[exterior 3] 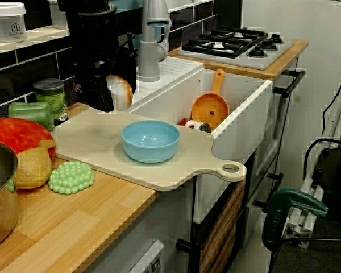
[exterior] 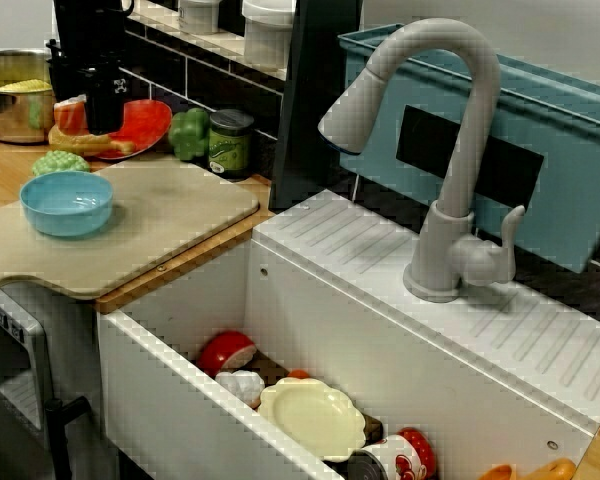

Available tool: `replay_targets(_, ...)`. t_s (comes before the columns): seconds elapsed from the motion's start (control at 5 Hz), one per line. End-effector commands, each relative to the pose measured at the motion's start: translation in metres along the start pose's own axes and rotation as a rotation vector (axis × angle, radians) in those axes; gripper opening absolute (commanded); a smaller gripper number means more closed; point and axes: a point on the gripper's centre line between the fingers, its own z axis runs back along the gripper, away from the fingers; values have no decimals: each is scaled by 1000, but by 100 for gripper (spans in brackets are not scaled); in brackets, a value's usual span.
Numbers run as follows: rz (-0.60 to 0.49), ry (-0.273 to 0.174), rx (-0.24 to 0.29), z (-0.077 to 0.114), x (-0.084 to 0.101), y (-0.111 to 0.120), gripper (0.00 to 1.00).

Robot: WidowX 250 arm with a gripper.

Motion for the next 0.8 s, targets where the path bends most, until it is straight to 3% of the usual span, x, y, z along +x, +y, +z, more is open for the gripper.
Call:
replay_targets(0.0, 100, -97, 12, 6, 24, 15, 0)
replay_targets(0.2, 122, -82, 33, -8, 34, 14, 0)
replay_targets(0.6, 161, -101, 51, -32, 33, 5, 0)
